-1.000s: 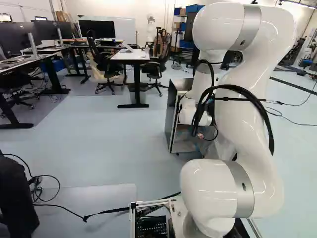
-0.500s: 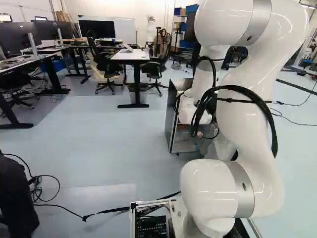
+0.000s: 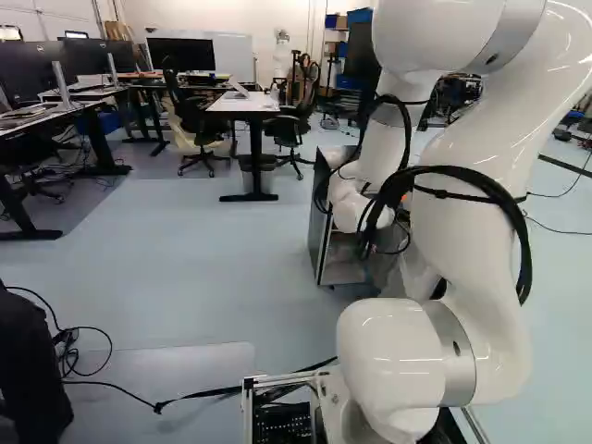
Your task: Open the fridge door
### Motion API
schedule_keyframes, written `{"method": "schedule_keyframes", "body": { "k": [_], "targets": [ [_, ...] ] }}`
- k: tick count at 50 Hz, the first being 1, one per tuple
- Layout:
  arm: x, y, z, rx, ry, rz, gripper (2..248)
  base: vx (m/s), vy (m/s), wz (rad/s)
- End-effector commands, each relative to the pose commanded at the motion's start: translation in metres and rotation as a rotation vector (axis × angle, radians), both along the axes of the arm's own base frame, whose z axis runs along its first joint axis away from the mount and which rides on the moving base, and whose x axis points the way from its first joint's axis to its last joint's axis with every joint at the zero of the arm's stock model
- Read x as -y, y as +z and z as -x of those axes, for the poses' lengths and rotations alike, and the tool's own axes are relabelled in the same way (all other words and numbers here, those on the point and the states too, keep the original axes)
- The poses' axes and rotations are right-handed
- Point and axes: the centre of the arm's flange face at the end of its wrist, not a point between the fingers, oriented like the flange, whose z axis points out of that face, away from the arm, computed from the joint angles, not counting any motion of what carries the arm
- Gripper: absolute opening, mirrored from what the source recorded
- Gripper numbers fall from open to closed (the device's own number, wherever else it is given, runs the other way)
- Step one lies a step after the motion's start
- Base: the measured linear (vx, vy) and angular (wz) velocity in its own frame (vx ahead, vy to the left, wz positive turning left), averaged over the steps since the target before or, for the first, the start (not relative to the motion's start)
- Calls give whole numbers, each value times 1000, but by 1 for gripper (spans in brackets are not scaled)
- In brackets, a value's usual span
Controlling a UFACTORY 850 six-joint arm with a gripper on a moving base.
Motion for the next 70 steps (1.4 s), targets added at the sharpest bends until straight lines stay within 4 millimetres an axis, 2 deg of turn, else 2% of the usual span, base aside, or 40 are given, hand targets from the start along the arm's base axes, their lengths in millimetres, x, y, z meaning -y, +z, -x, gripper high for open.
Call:
{"method": "schedule_keyframes", "body": {
  "k": [37, 70],
  "targets": [
    [-52, 33, 23, 8, 492, -54, 247, 0, 0, 0],
    [-94, 45, 56, -39, 849, -53, 247, 0, 0, 0]
  ]
}}
